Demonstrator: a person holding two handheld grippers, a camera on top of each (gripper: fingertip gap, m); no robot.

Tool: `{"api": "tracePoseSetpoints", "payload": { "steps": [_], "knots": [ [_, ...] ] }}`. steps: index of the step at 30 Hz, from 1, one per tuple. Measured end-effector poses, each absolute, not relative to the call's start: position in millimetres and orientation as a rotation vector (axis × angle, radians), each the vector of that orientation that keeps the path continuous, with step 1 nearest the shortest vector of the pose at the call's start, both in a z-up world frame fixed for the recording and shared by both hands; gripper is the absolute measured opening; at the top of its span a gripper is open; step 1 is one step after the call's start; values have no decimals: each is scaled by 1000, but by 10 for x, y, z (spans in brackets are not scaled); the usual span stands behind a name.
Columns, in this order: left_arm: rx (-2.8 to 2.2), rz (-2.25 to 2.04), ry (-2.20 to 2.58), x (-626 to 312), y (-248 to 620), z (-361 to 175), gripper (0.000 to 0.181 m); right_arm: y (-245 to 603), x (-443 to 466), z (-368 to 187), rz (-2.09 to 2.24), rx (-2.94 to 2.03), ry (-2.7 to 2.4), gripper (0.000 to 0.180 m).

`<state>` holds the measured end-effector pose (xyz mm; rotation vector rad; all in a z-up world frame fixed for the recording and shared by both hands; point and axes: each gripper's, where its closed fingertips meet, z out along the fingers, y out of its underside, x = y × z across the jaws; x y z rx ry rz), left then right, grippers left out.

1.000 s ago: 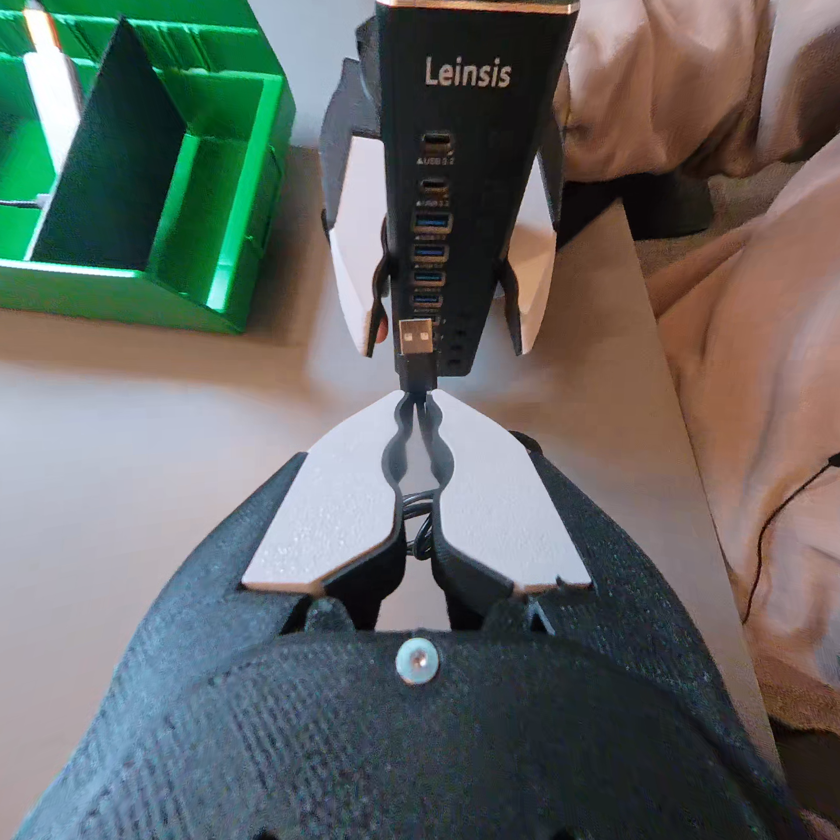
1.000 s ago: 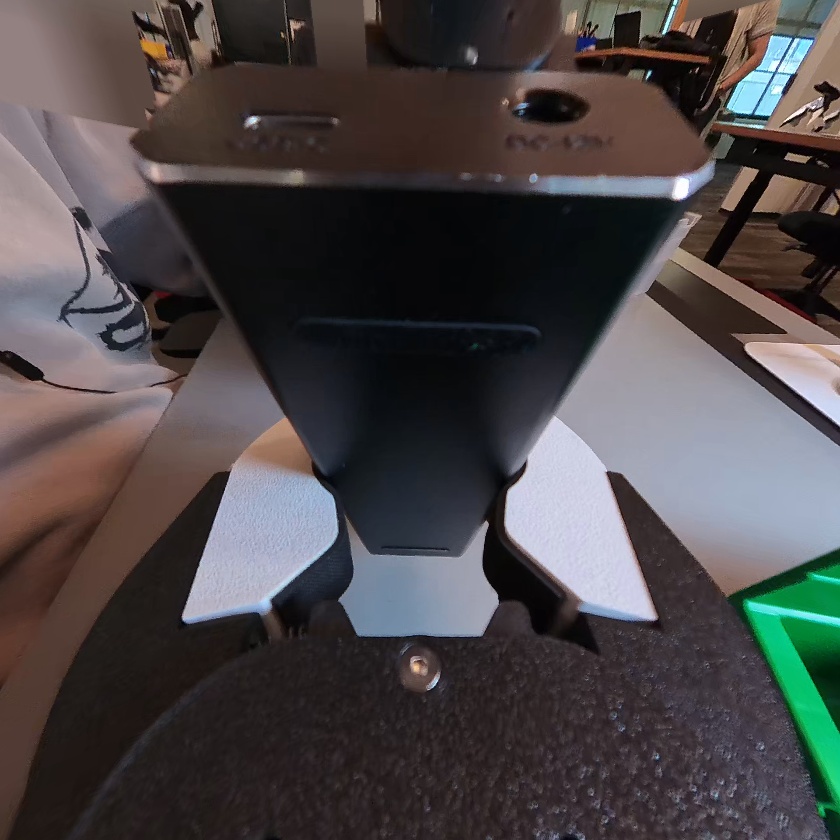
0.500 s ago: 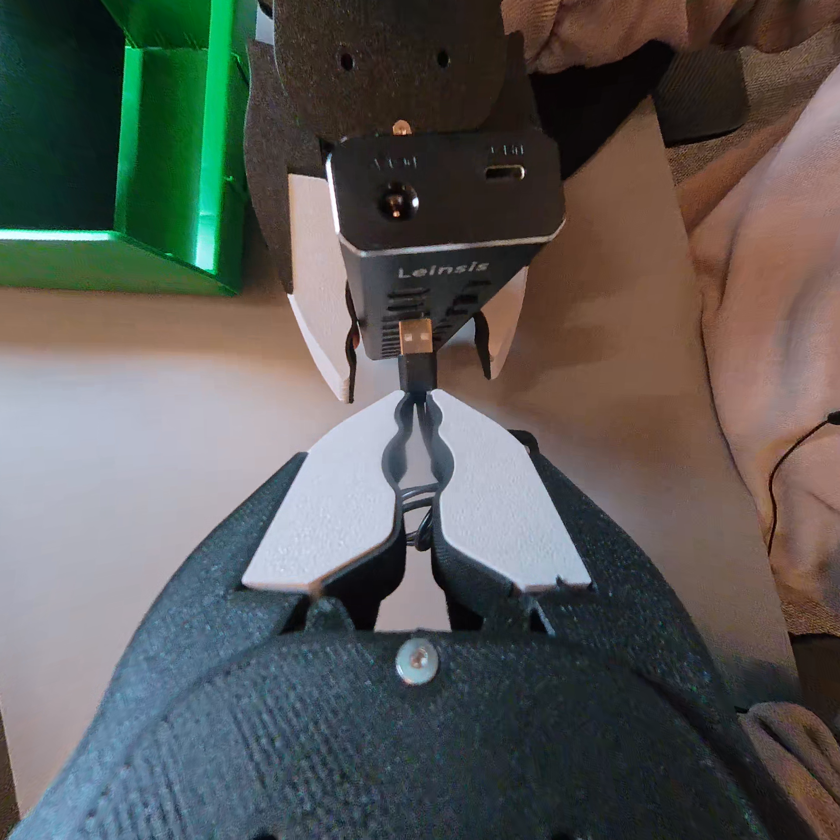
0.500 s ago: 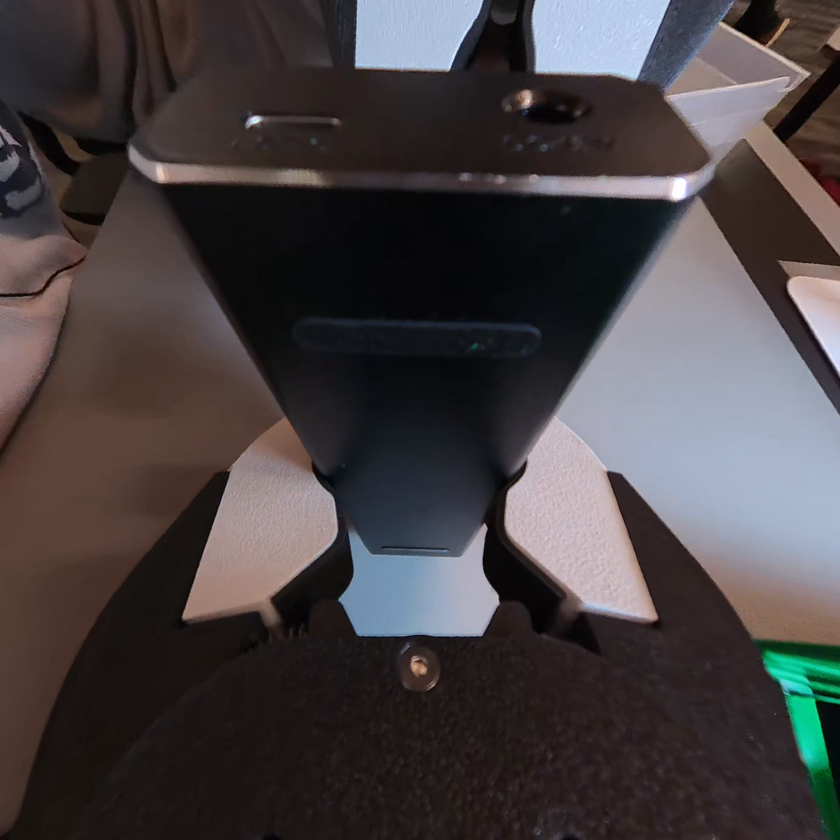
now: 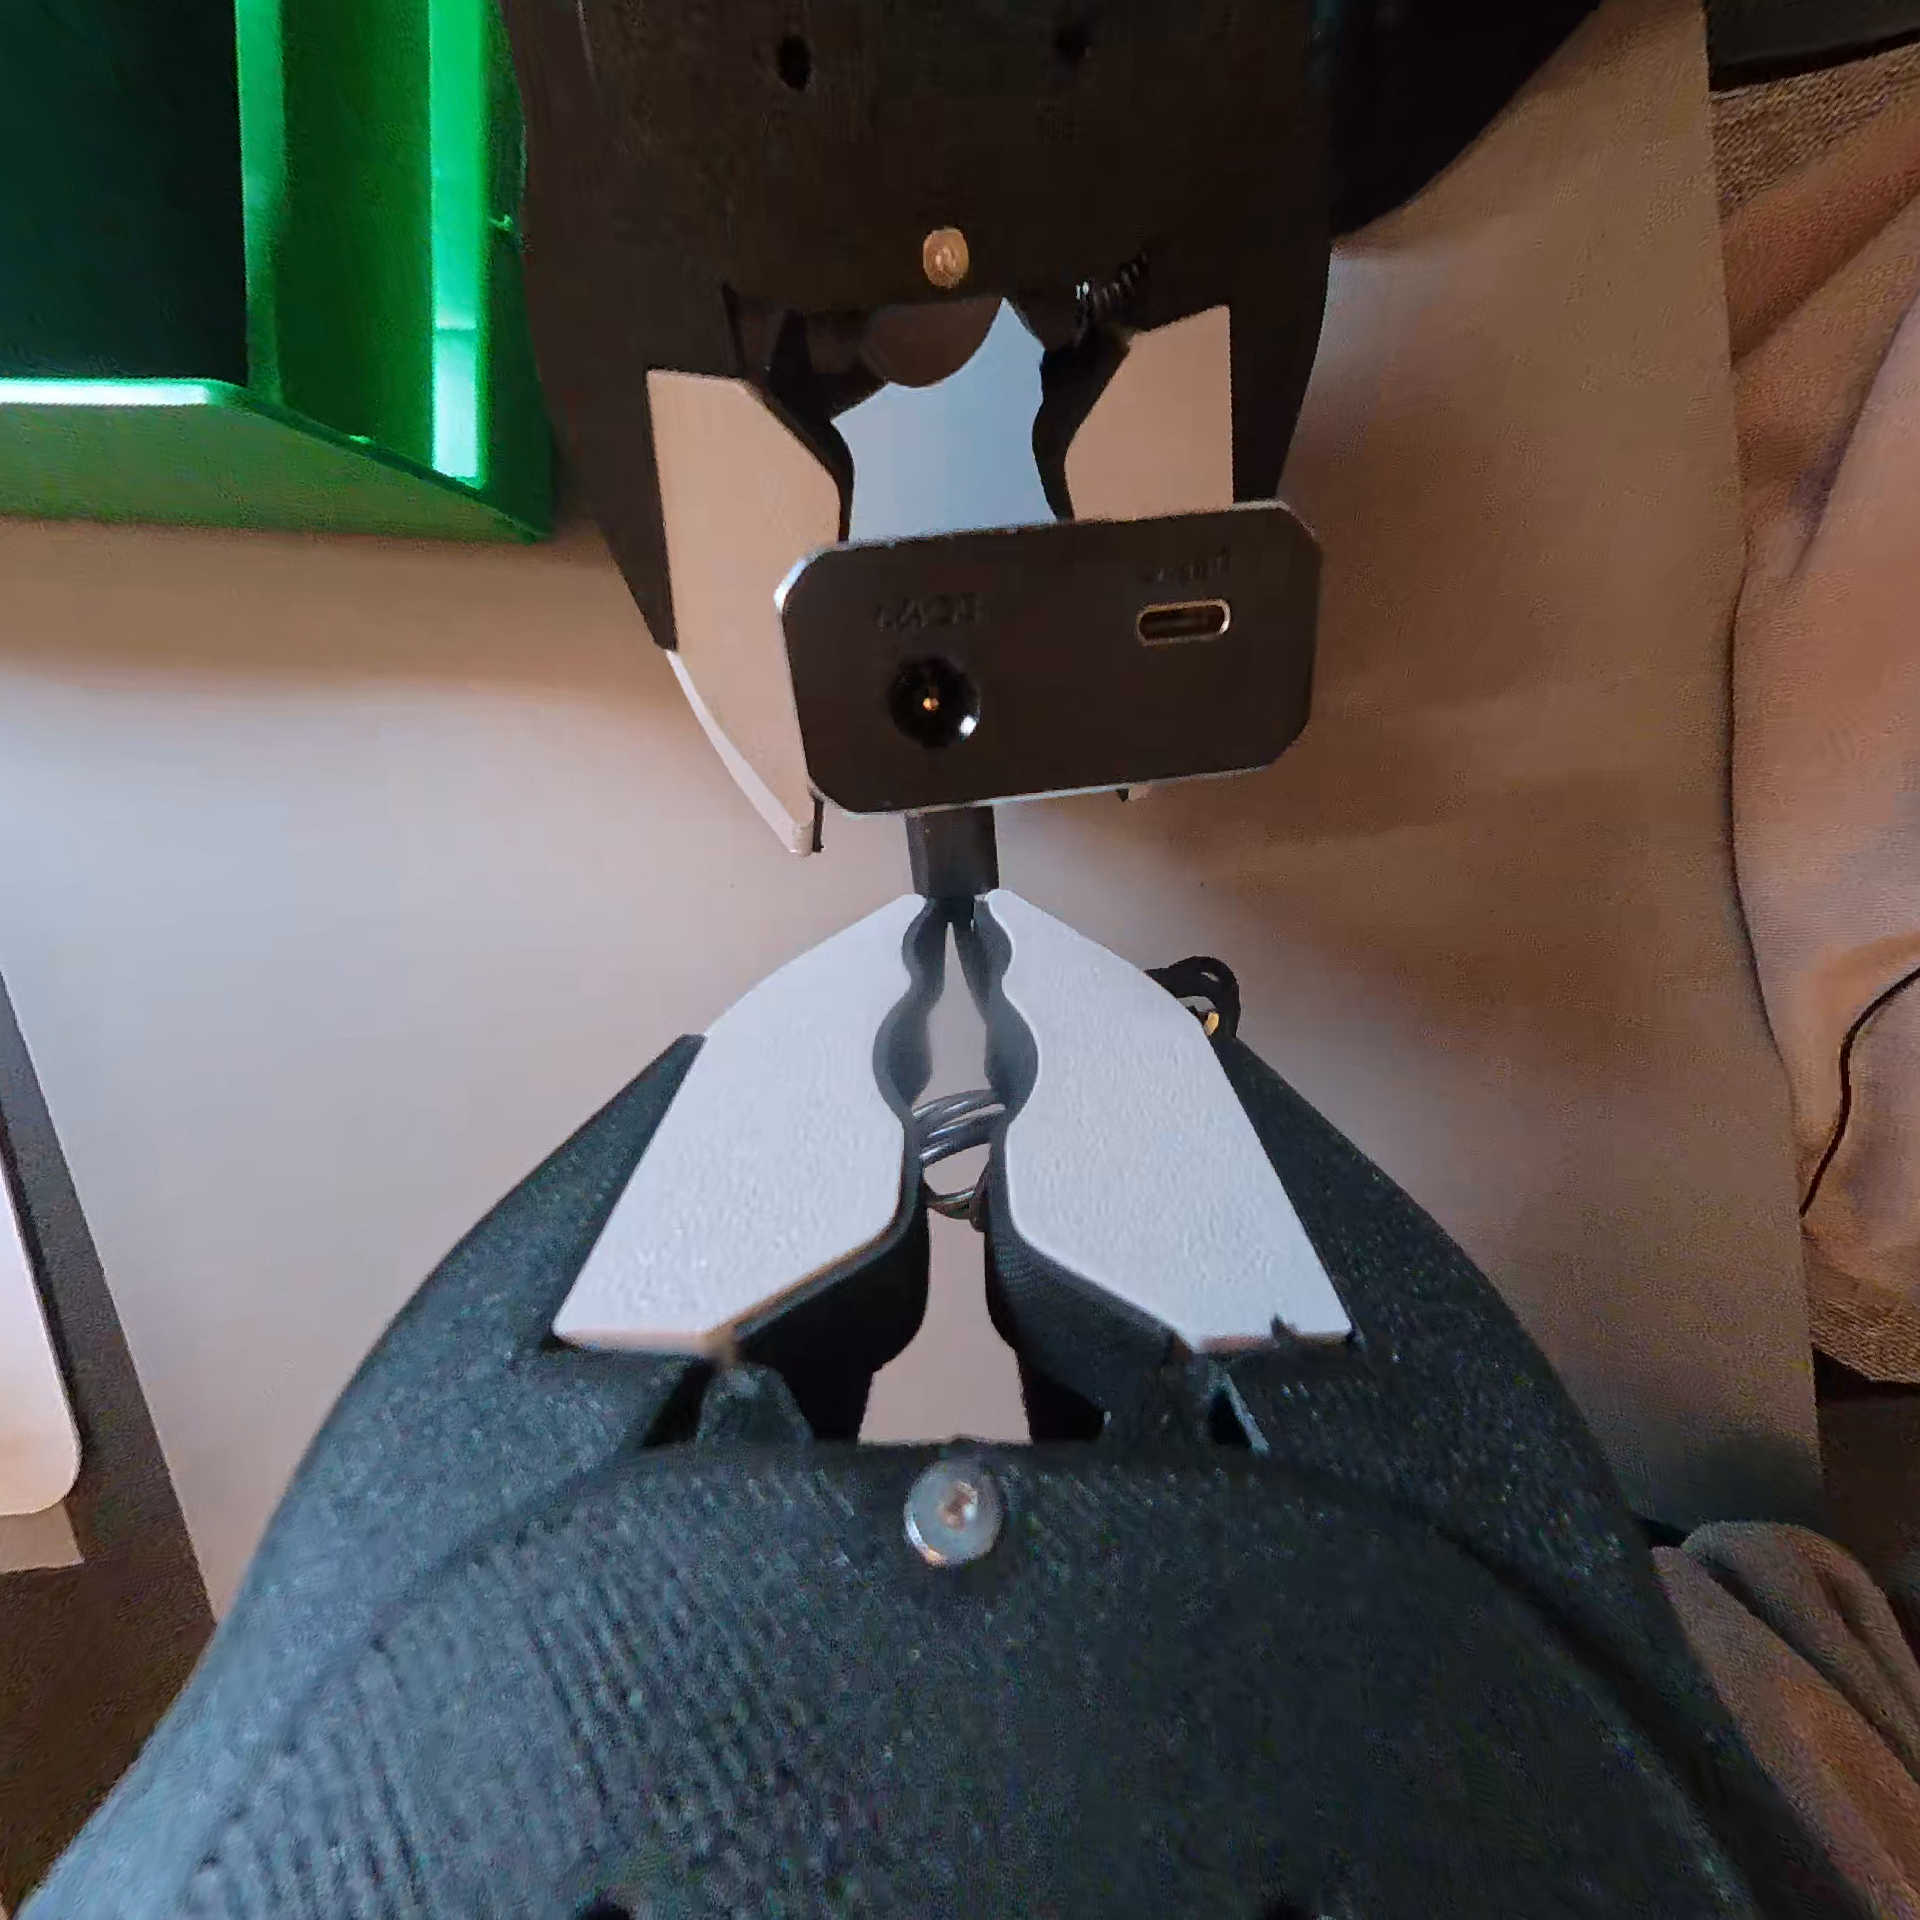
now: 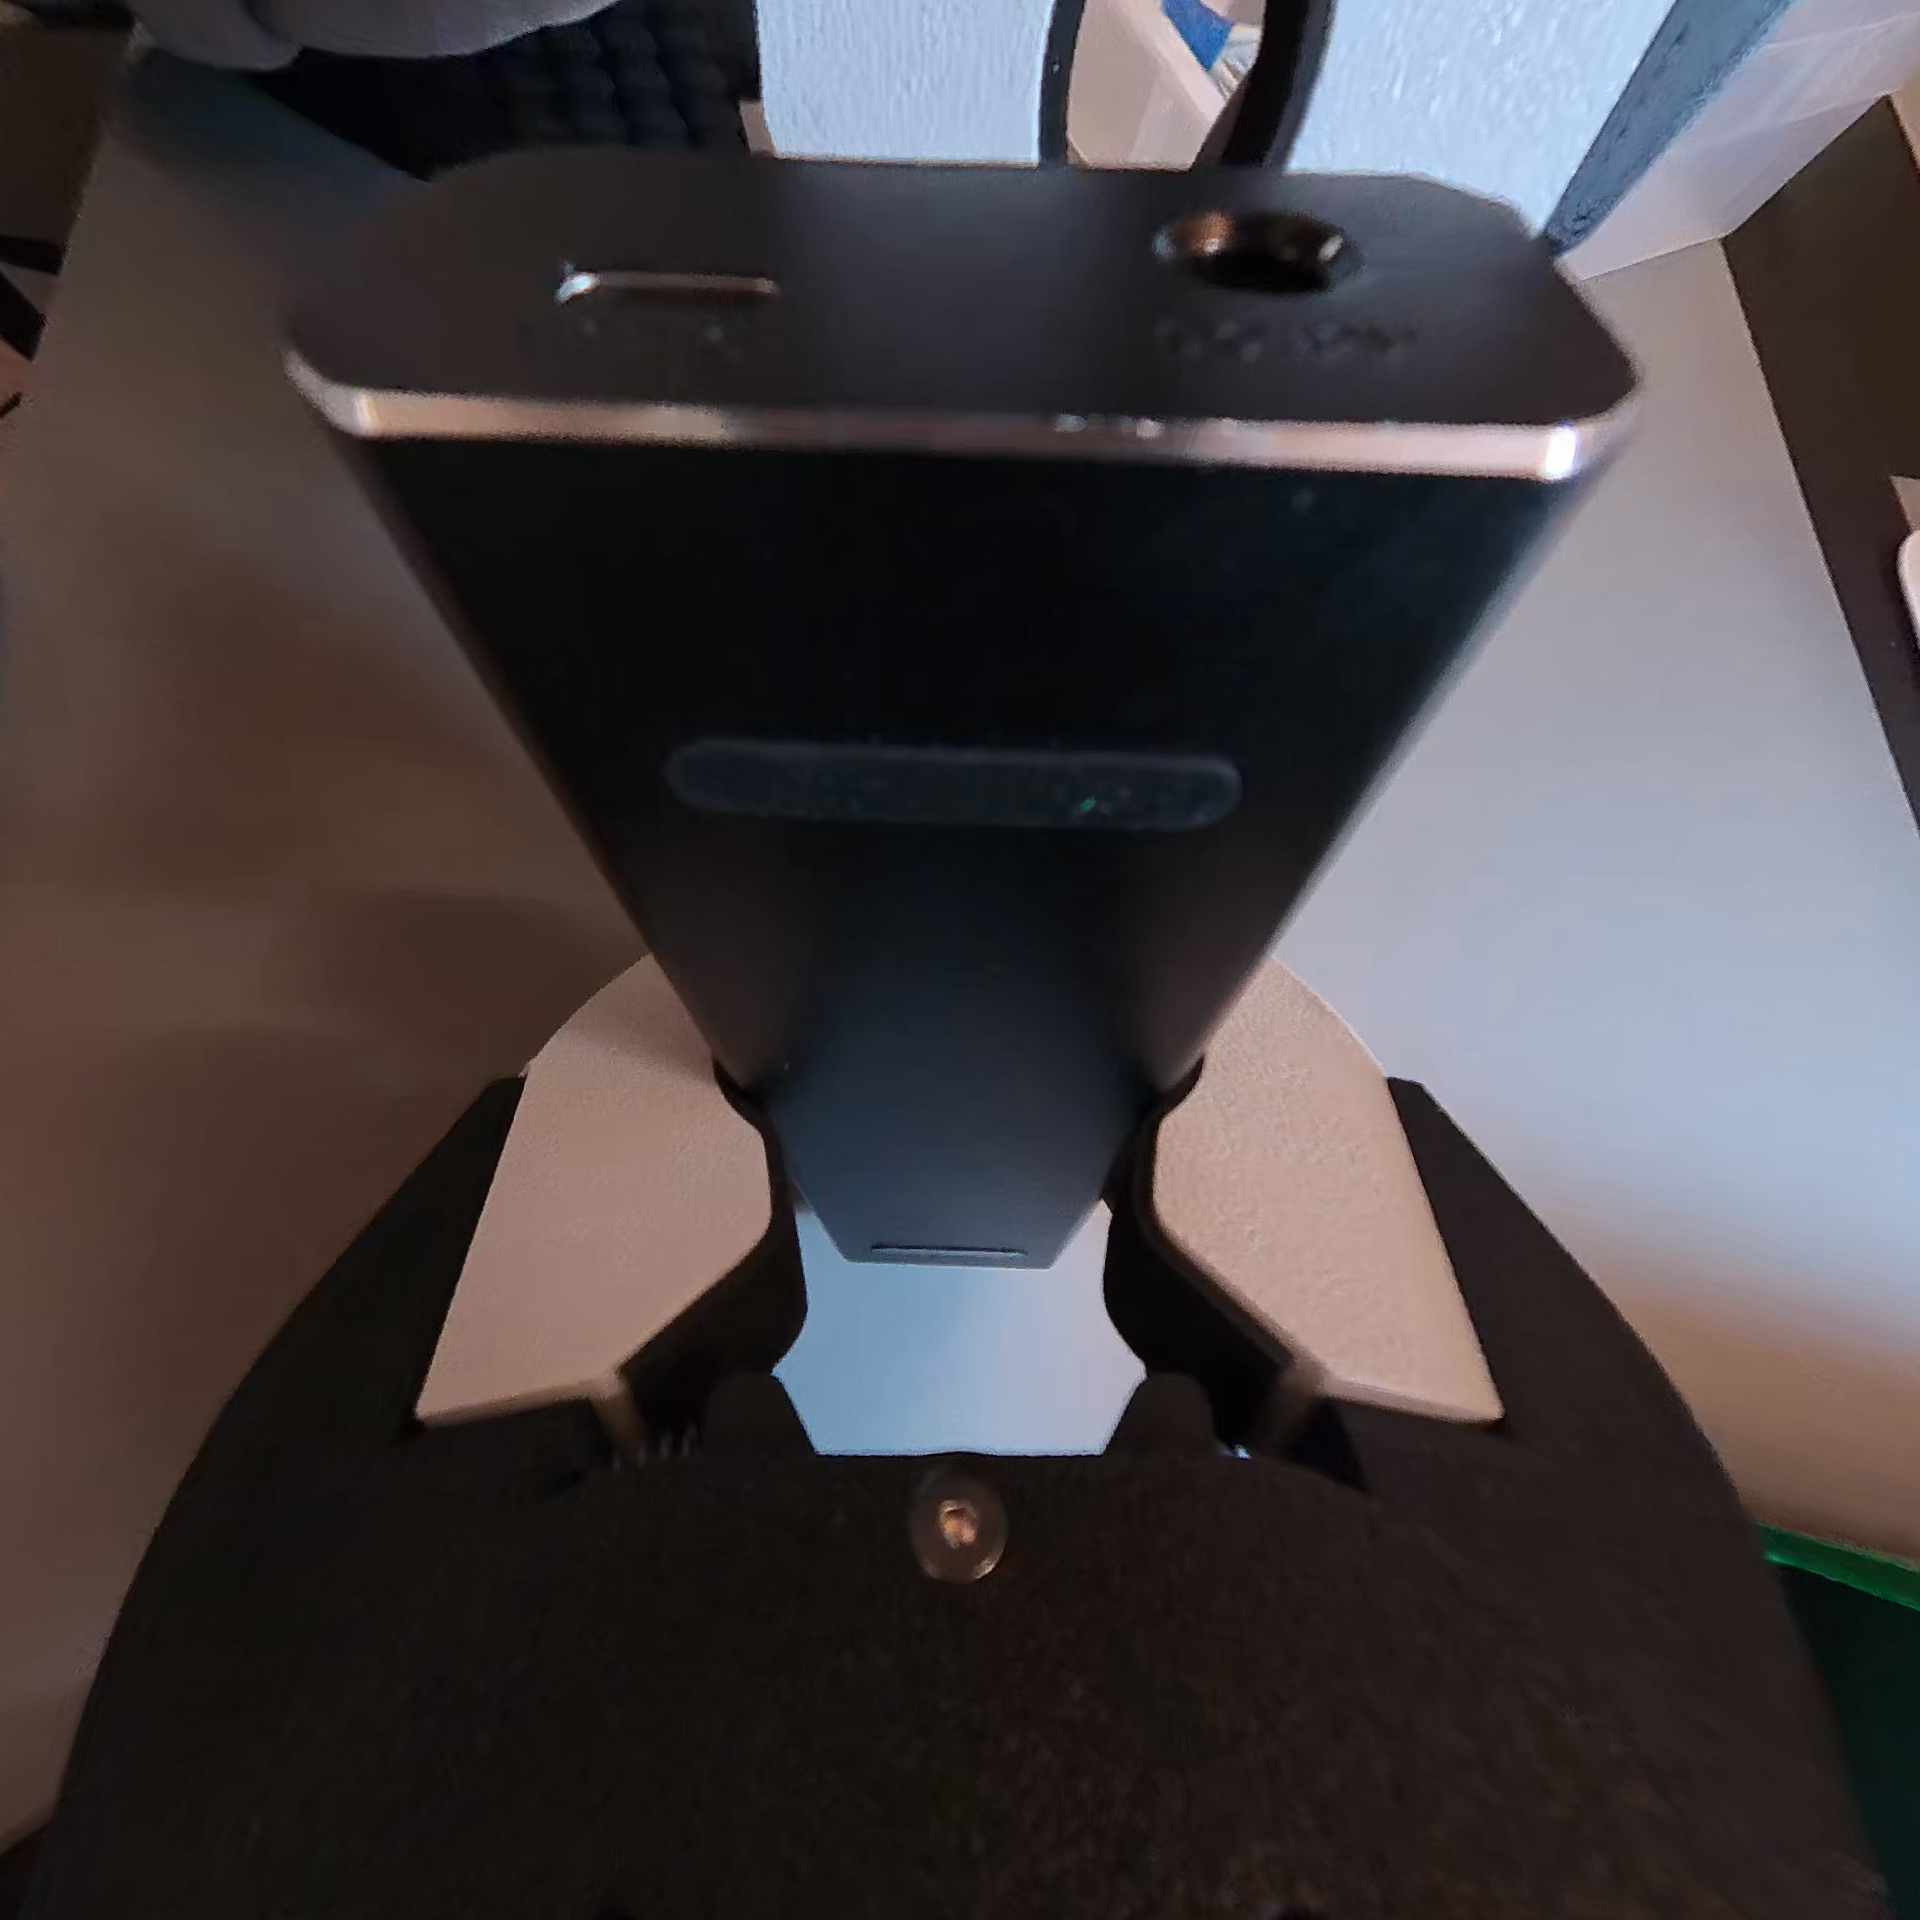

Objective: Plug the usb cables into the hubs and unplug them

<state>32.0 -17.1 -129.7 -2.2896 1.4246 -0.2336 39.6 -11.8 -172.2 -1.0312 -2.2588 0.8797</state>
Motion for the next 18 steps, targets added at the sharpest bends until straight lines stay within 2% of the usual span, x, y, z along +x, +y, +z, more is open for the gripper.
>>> {"api": "tracePoseSetpoints", "payload": {
  "steps": [12,18],
  "knots": [
    [-2174,-415,1389,479,-205,-1127,5,-239,474,-1503,1110,-989,-2214,72],
    [-2209,-415,1413,458,-250,-1181,5,-253,491,-1554,1033,-981,-2273,71]
  ]
}}
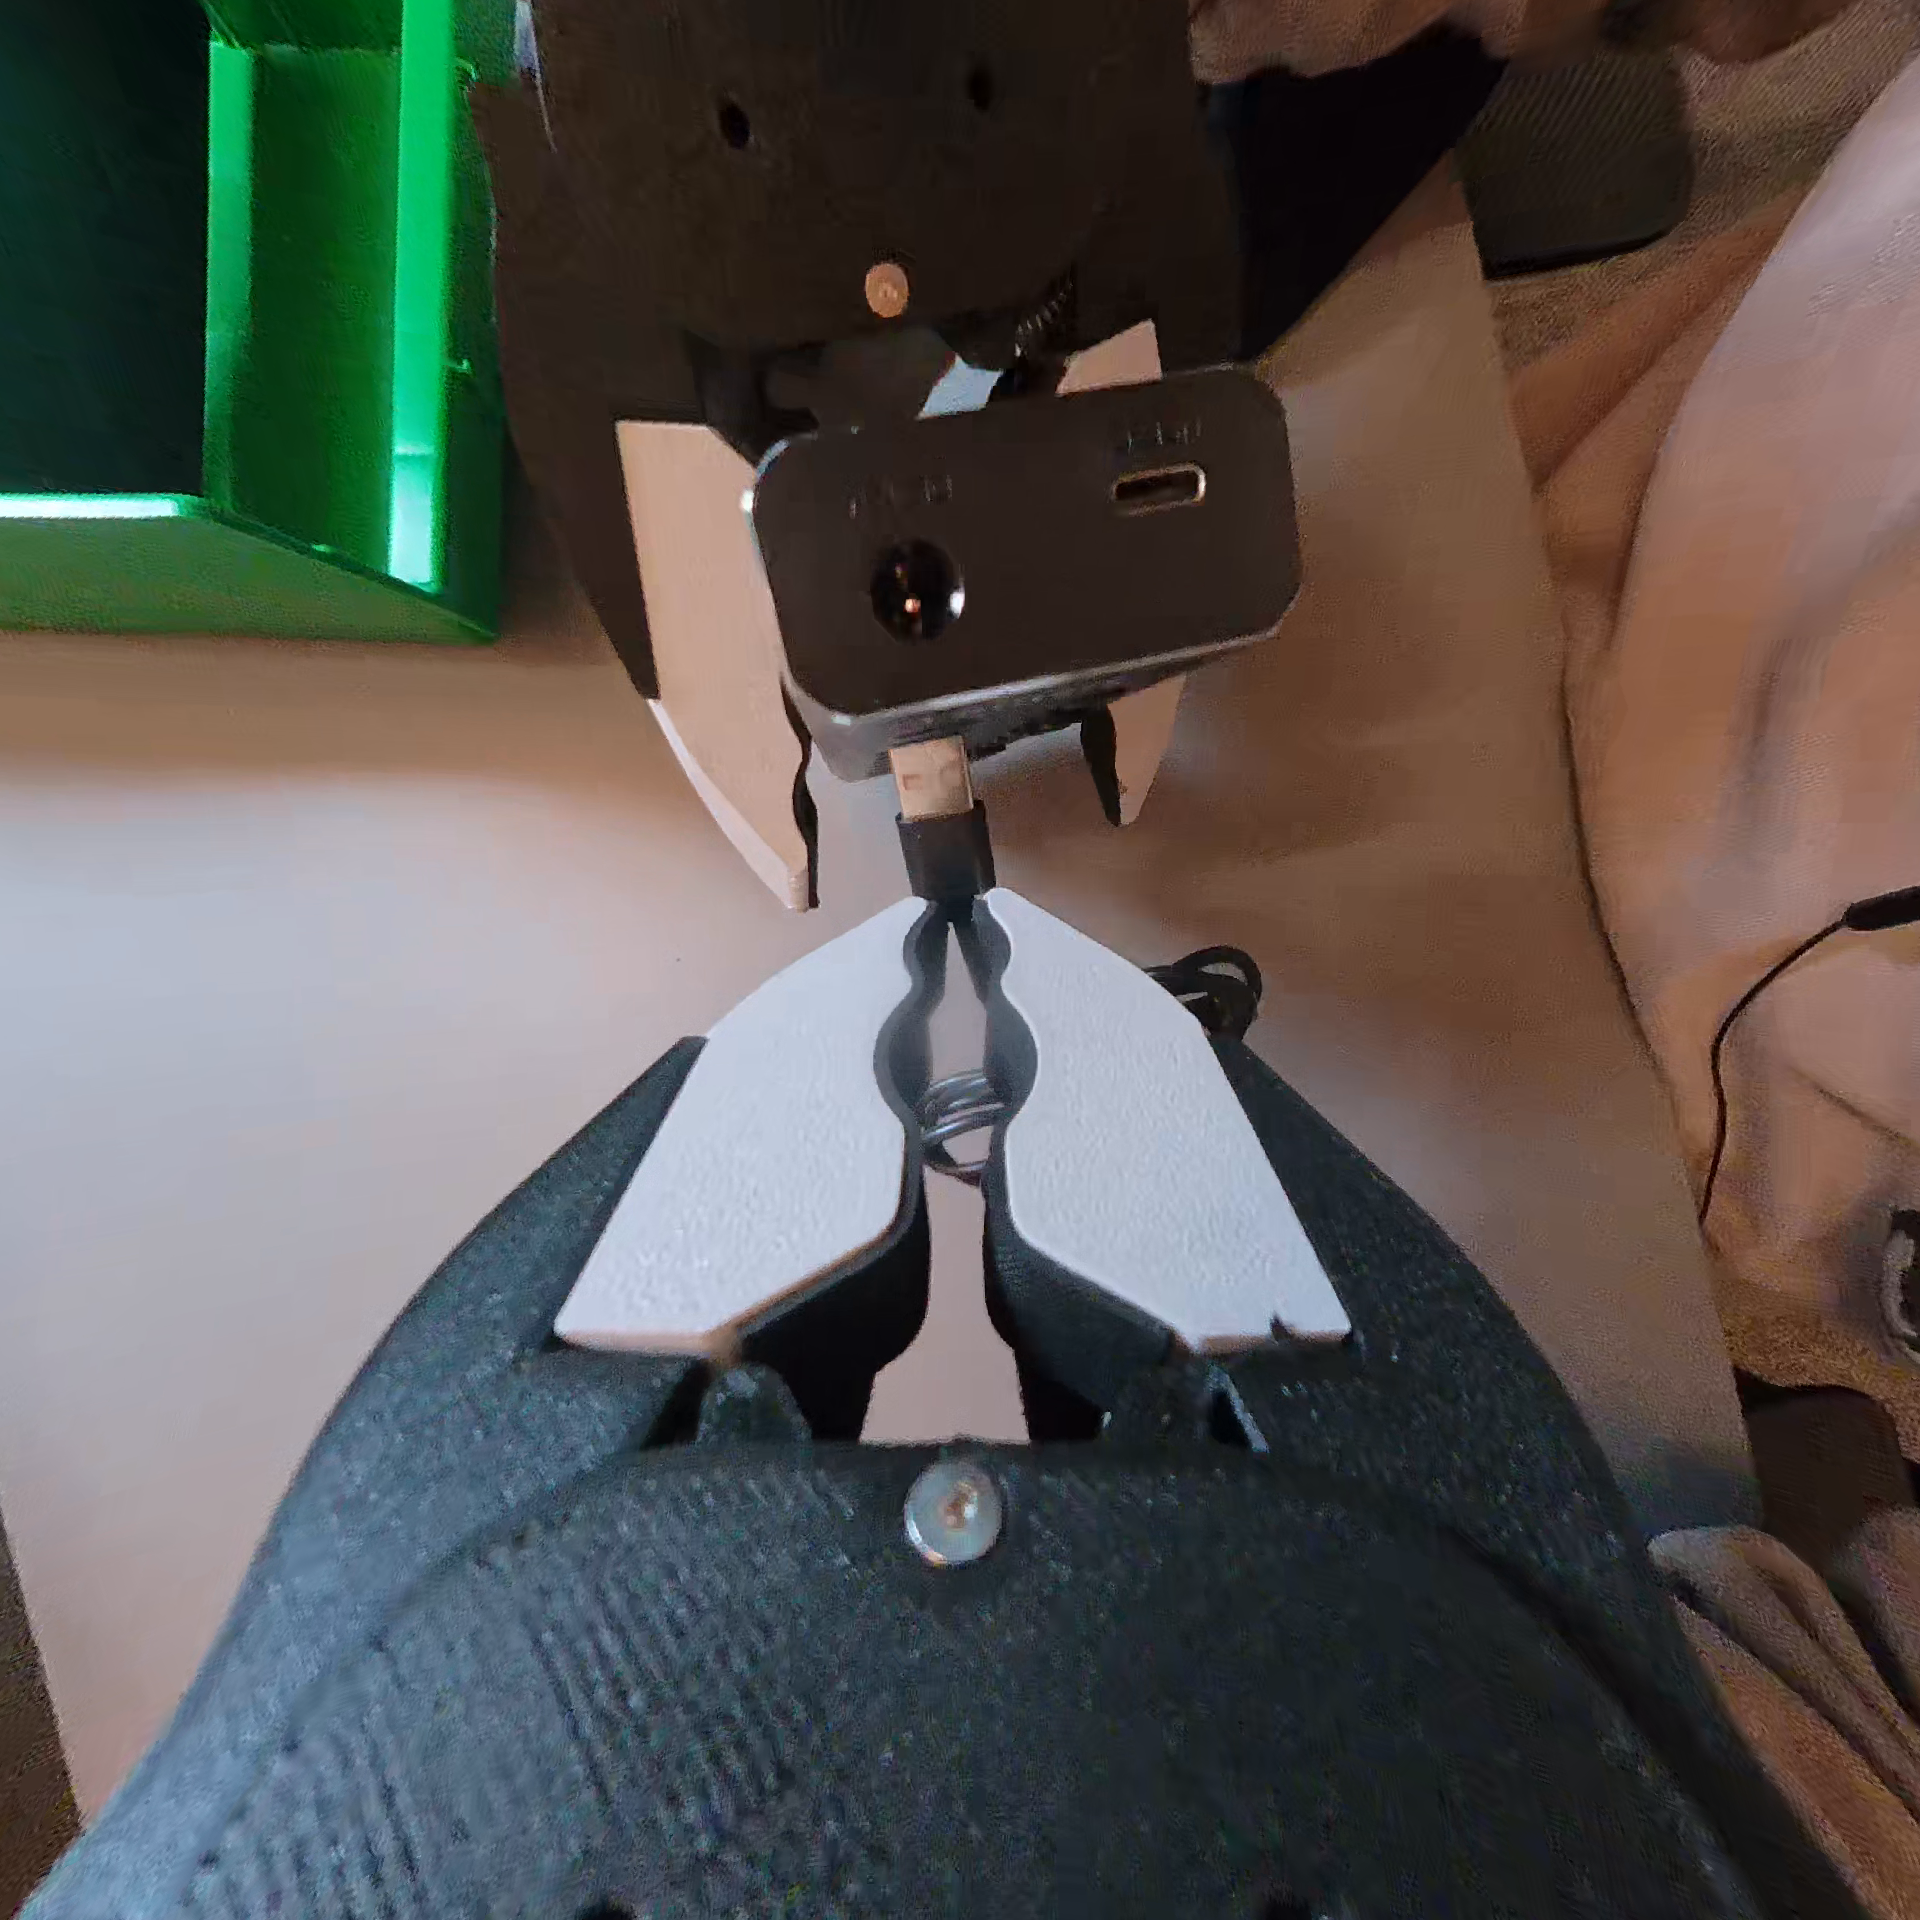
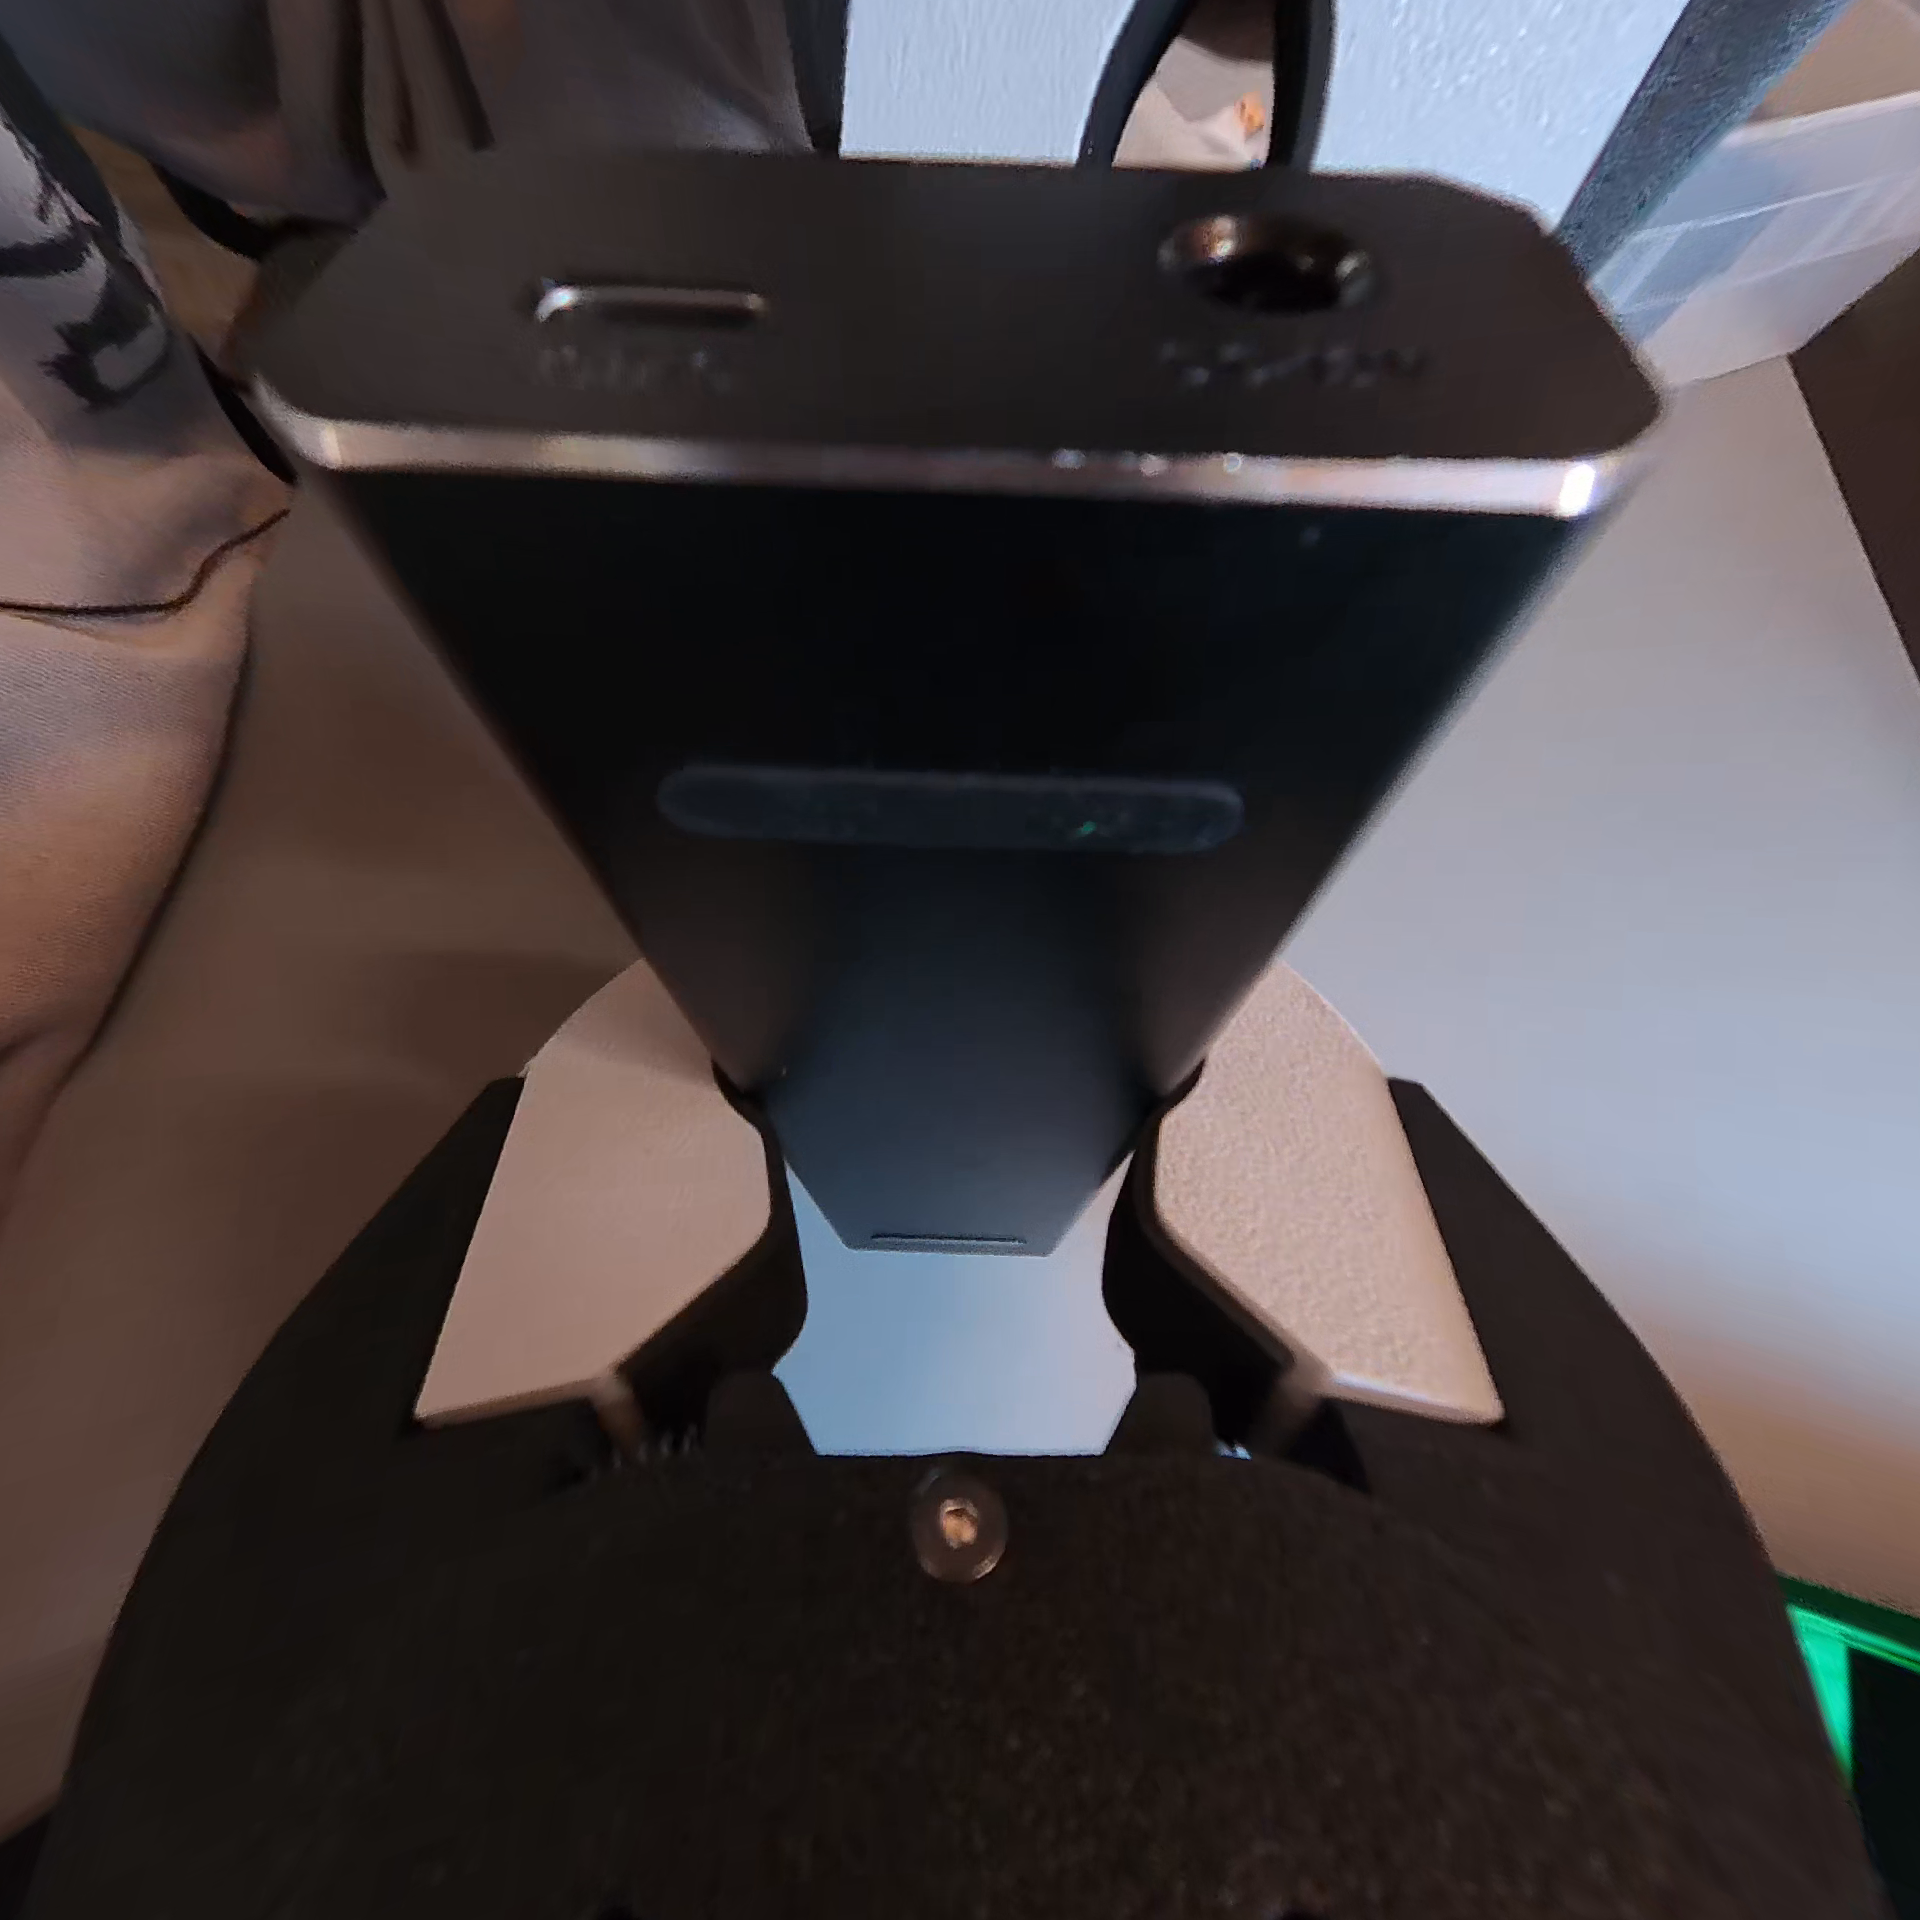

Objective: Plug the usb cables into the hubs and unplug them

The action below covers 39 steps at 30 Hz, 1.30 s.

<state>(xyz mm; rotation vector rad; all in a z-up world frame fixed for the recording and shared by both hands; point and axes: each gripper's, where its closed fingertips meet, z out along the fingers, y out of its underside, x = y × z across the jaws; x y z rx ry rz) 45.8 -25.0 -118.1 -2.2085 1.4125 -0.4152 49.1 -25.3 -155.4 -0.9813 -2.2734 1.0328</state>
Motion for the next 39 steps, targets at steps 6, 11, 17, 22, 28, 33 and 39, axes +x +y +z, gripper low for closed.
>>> {"api": "tracePoseSetpoints", "payload": {
  "steps": [6,11,17,22,28,33,39],
  "knots": [
    [-2283,-176,1470,413,-228,-1346,4,-229,467,-1672,1017,-1040,-2296,71],
    [-2254,-88,1532,410,-253,-1358,4,-274,496,-1695,1014,-1027,-2334,71],
    [-2102,-359,1473,518,-233,-1181,4,-355,513,-1429,1271,-987,-2210,71],
    [-2103,-372,1475,540,-238,-1189,4,-336,535,-1474,1257,-996,-2223,71],
    [-2117,-379,1470,519,-223,-1230,5,-341,547,-1511,1271,-1006,-2222,71],
    [-2175,-384,1483,439,-243,-1346,5,-304,554,-1501,1263,-1016,-2209,71],
    [-2370,-390,1526,272,-225,-1952,10,-146,671,-1542,1205,-1071,-2196,71]
  ]
}}
